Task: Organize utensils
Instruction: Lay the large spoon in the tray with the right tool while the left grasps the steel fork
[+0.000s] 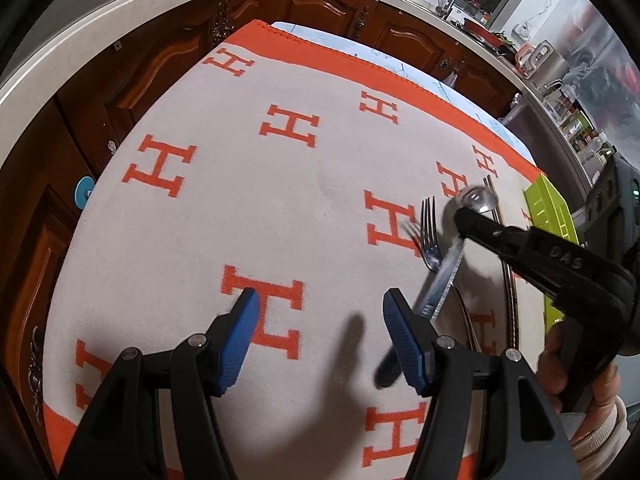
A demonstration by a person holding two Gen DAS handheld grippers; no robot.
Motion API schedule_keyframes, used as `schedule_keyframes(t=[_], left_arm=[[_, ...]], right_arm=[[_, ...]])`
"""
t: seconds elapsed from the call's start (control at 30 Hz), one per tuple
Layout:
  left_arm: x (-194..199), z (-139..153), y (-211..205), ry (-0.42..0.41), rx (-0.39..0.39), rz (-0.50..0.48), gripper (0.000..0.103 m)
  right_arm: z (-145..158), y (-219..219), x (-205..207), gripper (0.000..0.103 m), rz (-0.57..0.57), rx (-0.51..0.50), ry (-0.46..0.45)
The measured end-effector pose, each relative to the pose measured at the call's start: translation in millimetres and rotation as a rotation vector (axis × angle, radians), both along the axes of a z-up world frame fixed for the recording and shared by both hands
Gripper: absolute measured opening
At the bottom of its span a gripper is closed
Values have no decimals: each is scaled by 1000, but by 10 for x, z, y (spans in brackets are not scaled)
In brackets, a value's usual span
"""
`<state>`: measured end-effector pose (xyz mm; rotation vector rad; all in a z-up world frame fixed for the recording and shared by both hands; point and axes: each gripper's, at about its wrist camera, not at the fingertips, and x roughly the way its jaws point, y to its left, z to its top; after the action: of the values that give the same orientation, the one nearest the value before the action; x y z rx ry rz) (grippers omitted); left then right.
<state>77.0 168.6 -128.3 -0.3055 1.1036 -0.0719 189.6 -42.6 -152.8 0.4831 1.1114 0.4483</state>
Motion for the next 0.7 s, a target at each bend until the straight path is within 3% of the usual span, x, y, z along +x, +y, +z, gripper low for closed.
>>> schedule_keyframes(t=[0.37, 0.6, 0.7], left_arm=[[46, 68, -268, 22, -10, -70, 62], [287, 21, -637, 123, -94, -157, 62], [407, -1, -809, 162, -119, -172, 62]], right_arm=[[559, -722, -325, 2, -68, 45, -16], [1055, -1517, -704, 2, -144, 23, -49], [1313, -1878, -850, 2, -177, -41, -83]])
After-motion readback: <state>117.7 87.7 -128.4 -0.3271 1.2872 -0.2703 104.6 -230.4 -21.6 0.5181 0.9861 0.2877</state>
